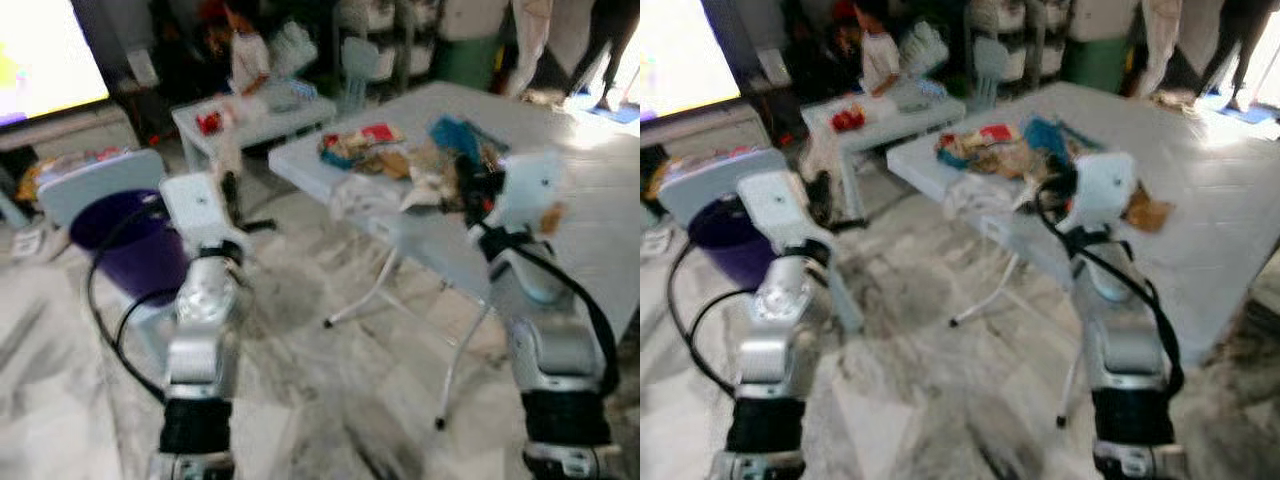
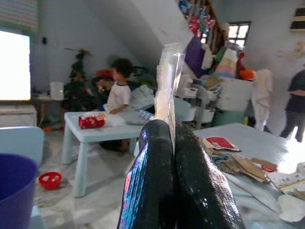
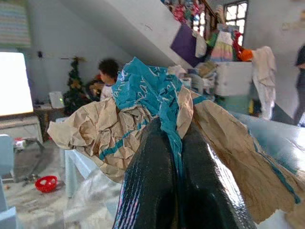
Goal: Picking trash to rubbish bin
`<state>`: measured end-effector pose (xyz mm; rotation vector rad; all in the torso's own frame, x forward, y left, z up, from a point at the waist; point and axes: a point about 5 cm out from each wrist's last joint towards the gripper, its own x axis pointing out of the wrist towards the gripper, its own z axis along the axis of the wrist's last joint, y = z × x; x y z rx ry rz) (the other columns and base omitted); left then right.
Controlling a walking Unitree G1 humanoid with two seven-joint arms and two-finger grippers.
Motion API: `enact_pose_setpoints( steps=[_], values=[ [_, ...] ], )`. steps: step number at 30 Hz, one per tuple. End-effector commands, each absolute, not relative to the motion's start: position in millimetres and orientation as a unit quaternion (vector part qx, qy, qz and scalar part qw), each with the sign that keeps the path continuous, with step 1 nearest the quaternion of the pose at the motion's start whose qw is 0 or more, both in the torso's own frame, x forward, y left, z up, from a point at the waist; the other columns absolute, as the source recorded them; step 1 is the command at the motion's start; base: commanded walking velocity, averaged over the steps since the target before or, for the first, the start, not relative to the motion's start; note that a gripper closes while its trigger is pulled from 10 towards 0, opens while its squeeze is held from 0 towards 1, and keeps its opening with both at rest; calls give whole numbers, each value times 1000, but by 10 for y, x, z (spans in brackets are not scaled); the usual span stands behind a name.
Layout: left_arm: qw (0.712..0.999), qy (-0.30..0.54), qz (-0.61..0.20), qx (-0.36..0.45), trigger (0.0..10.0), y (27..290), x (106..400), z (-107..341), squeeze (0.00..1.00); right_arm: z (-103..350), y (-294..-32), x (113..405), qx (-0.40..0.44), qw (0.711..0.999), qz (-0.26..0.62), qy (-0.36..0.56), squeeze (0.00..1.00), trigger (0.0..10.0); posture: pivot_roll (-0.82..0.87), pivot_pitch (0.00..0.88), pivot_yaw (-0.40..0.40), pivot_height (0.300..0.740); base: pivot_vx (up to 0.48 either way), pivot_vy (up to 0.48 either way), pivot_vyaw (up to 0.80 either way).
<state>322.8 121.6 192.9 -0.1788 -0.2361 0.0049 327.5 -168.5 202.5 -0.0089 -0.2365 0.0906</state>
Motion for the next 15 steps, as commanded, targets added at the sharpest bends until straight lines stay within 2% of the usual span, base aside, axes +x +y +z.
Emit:
enact_pose_setpoints(
  steps=[1, 15],
  values=[
    [990, -118, 15, -81, 0, 1294, 3222, 1921, 0, 2078, -1581, 3274, -9, 990, 64, -129, 0, 0, -34, 0, -8, 740, 0, 0, 800],
    [990, -95, 34, -94, 0, 1363, 3228, 1843, 0, 2041, -1480, 3239, -13, 988, 85, -126, 0, 0, -30, 0, -8, 740, 0, 0, 800]
  ],
)
